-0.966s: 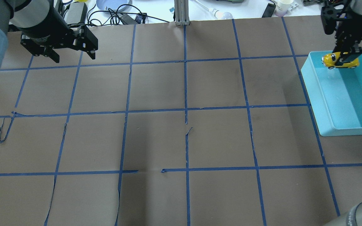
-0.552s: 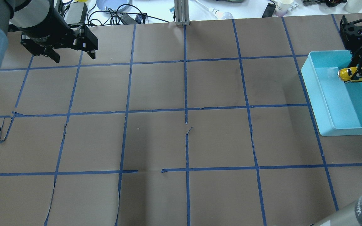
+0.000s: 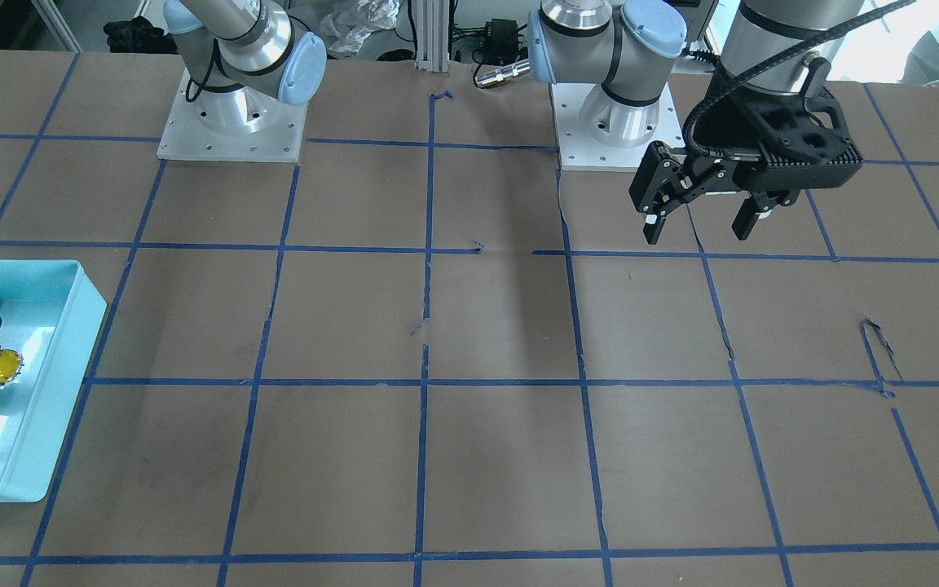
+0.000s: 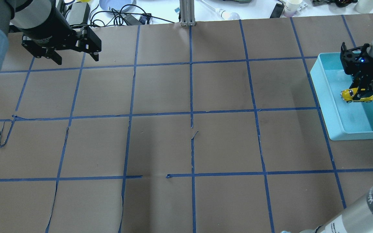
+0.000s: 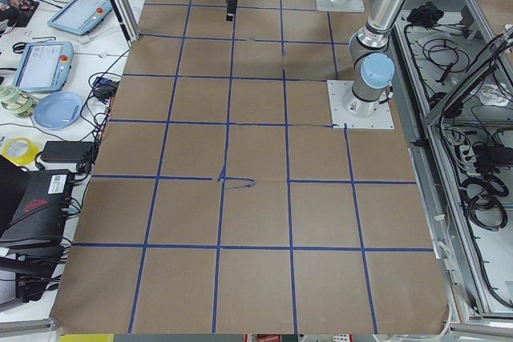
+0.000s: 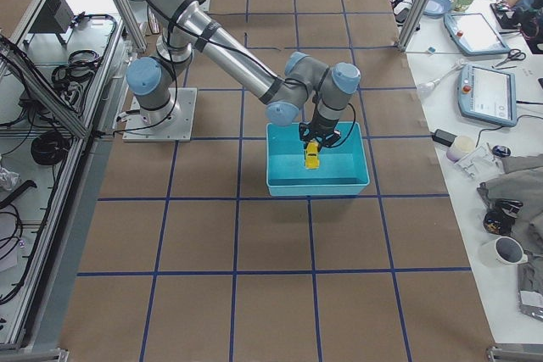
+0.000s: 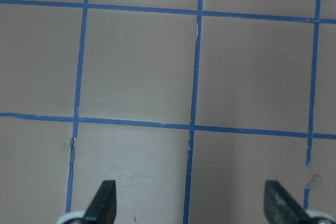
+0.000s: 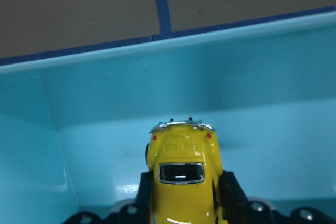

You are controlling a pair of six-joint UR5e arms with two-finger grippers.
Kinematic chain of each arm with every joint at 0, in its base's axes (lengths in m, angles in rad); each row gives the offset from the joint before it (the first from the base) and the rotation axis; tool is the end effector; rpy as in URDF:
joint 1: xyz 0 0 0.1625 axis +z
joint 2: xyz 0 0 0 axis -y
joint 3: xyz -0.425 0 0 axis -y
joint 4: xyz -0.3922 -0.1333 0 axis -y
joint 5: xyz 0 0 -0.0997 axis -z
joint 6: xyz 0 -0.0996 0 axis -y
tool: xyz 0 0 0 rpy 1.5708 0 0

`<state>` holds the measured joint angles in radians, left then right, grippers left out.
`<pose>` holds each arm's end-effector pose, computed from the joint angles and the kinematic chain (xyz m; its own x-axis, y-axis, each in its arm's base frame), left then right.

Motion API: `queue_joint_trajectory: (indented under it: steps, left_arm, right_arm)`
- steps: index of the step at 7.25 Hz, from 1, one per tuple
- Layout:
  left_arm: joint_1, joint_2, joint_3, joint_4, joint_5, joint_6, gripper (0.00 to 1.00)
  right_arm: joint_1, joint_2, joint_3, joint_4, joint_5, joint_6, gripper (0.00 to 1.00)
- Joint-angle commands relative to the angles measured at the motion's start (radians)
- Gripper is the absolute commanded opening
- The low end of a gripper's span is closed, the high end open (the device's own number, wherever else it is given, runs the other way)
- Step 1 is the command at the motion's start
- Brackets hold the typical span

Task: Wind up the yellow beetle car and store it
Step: 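Open the right gripper to release the car inside the bin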

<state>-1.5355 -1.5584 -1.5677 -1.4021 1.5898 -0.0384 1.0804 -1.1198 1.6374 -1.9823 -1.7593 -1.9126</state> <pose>-0.1136 -0.5075 0.5139 -0.9970 -0.0764 -0.0116 -0.0730 0.9803 -0.1837 -0.1885 -0.5964 0.2431 -0.1477 -0.9756 -0.1622 -0.9822 0.1254 0.1401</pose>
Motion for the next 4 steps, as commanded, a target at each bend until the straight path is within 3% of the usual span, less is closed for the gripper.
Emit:
queue_joint_trajectory:
  steps: [1,2,4]
  left_arm:
    - [0.000,0.000,0.000,-0.002,-0.001,0.000,1.00]
    - [0.000,0.000,0.000,0.000,-0.001,0.000,1.00]
    - [0.000,0.001,0.000,0.000,-0.004,0.000,1.00]
  right_arm:
    - [-0.004,0.018,0.007,-0.009,-0.011,0.001,0.54]
    - [-0.004,0.015,0.005,-0.009,0.001,0.006,0.99]
    - [-0.004,-0.033,-0.007,0.000,-0.006,0.027,1.00]
